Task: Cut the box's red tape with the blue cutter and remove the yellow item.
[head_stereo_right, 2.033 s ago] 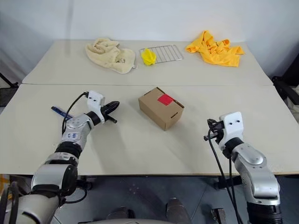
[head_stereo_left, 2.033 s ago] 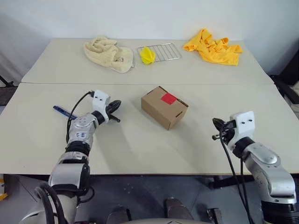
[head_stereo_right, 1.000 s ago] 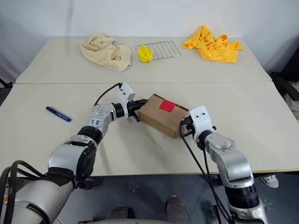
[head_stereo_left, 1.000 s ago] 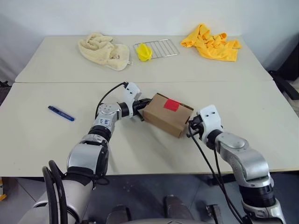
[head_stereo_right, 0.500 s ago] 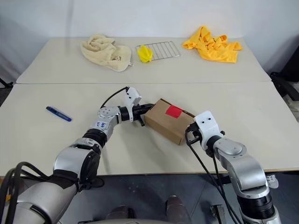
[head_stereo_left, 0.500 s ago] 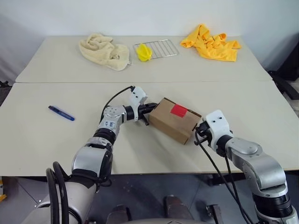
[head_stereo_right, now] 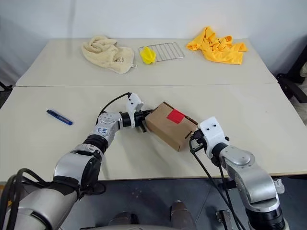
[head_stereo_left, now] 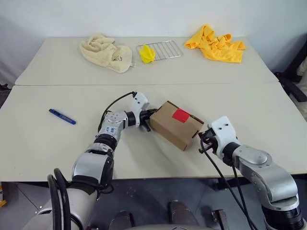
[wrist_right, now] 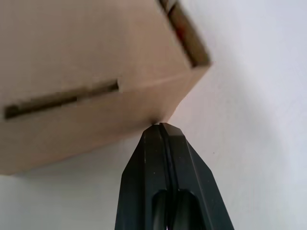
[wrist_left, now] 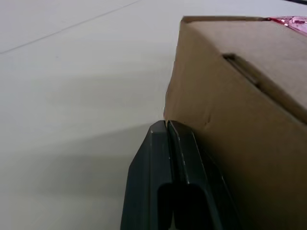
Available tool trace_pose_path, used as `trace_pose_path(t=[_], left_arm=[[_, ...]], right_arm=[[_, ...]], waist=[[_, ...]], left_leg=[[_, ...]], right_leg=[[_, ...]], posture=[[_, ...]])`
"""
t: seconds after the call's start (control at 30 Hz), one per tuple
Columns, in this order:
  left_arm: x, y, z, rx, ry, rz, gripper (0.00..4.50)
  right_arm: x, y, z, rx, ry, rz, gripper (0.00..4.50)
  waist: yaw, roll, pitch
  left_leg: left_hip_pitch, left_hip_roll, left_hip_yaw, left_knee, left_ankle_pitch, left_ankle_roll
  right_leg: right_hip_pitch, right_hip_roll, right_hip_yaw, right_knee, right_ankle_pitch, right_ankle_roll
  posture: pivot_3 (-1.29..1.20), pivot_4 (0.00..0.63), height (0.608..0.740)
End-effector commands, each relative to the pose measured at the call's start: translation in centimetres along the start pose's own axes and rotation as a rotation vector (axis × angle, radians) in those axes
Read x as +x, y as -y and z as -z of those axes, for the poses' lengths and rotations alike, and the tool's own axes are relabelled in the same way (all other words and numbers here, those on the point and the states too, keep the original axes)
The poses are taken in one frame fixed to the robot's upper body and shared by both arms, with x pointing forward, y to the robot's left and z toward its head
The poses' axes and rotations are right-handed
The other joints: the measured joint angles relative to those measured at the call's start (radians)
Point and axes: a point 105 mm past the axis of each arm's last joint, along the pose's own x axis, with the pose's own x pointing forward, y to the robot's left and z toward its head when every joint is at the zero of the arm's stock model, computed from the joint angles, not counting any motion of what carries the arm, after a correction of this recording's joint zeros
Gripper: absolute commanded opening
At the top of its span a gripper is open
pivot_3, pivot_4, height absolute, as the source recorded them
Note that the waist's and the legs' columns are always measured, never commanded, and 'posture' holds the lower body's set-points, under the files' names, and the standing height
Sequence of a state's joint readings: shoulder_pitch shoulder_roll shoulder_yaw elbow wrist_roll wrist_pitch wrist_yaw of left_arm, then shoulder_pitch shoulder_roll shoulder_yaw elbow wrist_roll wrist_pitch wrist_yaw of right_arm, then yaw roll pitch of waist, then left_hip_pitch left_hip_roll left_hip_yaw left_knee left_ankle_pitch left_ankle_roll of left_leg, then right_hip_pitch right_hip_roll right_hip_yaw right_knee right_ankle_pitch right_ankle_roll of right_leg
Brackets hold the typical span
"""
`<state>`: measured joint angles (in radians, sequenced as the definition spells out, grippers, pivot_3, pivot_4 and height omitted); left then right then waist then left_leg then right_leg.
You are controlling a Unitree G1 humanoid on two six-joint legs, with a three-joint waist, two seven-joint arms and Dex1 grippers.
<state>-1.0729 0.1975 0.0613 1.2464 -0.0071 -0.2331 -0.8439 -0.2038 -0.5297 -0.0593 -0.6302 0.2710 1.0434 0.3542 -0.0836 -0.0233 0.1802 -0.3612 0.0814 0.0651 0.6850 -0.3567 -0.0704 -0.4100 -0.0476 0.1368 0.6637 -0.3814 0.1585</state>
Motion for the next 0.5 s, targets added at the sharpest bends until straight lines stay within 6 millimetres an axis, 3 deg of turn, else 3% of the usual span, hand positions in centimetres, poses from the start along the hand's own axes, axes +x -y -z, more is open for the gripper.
trace_pose_path(t=[0.03,0.07,0.13,0.2,0.37,0.5], left_arm=[[-0.9,-1.3,-0.8,0.016,0.029,-0.061,0.06],[-1.1,-1.8,-0.7,0.015,0.012,-0.082,0.06],[-1.7,-2.7,-0.5,-0.009,-0.024,-0.125,0.62],[-2.7,-3.9,-1.1,0.002,-0.011,-0.186,1.21],[-5.2,-6.5,-2.8,0.037,0.048,-0.328,2.77],[-7.3,-7.7,-4.2,0.057,0.103,-0.425,3.94]], right_arm=[[-1.8,1.7,-0.9,-0.025,0.054,0.057,0.0],[-2.3,2.4,-0.8,-0.03,0.056,0.077,0.0],[-3.3,4.0,-0.3,-0.061,0.028,0.119,0.0],[-4.6,5.8,0.5,-0.089,-0.027,0.152,0.36],[-6.0,8.7,-0.8,-0.143,0.025,0.167,1.99],[-5.7,9.0,-2.9,-0.098,0.111,0.024,3.35]], waist=[[0.001,0.0,0.0],[0.002,0.0,0.0],[0.003,0.0,0.0],[0.005,0.0,0.0],[0.0,-0.001,0.0],[-0.004,0.0,0.0]], left_leg=[[0.0,0.0,0.0,0.0,0.0,0.0],[0.0,0.0,0.0,0.0,0.0,0.0],[0.0,0.0,0.0,0.0,0.0,0.0],[0.0,-0.001,0.0,0.0,0.0,0.0],[0.0,0.0,0.0,0.0,0.0,0.0],[0.002,0.0,0.001,0.0,0.0,0.0]], right_leg=[[0.0,0.0,0.0,0.0,0.0,0.0],[0.0,0.0,0.0,0.0,0.0,0.0],[0.0,0.0,0.0,0.0,0.0,0.0],[0.0,0.0,0.0,0.0,0.0,0.0],[0.0,0.0,0.0,0.0,0.0,0.0],[0.001,0.0,0.001,0.001,0.0,0.0]], posture=[[0.0,0.15,0.74],[0.0,0.15,0.74],[0.0,0.15,0.74],[0.0,0.15,0.74],[0.0,0.15,0.74],[0.0,0.15,0.74]])
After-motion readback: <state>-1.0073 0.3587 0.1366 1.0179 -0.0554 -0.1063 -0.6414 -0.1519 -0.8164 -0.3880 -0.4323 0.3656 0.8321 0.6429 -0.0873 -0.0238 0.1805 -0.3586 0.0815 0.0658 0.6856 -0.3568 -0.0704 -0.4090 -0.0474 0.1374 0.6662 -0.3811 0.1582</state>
